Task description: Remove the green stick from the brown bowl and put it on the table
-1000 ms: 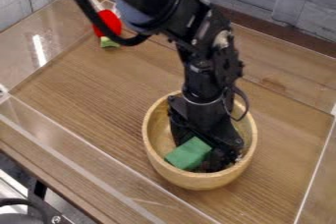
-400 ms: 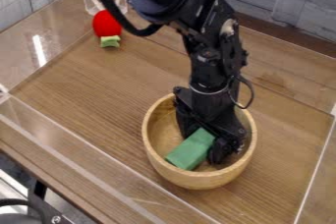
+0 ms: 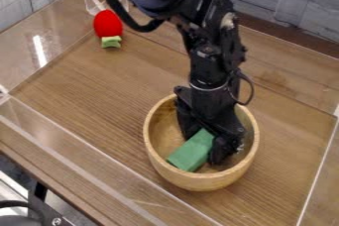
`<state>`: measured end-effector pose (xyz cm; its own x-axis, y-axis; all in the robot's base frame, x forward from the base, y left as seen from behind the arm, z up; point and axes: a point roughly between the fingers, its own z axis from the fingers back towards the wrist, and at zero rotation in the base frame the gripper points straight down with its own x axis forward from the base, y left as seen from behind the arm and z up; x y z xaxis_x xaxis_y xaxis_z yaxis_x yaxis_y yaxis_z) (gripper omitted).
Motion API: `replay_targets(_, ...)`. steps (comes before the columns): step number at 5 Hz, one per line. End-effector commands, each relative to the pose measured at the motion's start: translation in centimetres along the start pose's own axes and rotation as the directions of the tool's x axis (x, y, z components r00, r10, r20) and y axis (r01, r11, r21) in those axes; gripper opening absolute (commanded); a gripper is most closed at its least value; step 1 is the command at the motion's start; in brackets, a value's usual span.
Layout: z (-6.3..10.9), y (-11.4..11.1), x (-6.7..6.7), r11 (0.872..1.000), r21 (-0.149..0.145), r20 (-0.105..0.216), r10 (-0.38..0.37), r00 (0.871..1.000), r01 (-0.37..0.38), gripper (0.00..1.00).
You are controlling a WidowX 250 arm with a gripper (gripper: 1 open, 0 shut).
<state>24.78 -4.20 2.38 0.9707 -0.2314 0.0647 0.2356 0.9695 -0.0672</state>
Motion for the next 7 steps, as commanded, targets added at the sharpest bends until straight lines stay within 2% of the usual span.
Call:
replay_targets(1, -0.5, 1.2, -0.3, 1.0, 0.003, -0.003, 0.009, 1.0, -0.009, 1.0)
replay_targets(3, -1.1, 1.6, -0.4, 0.998, 0.008, -0.016, 0.07, 0.997, -0.07, 1.0)
replay_targets(5, 1.6, 0.5, -1.6, 0.989, 0.017, -0.034, 0.15, 0.988, -0.149, 1.0)
replay_targets(6, 0.6, -1.0, -1.1, 0.997, 0.009, -0.038, 0.078, 0.996, -0.078, 1.0)
replay_targets(7, -0.1, -2.5, -0.4, 1.0, 0.005, -0.02, 0.012, 1.0, -0.012, 1.0)
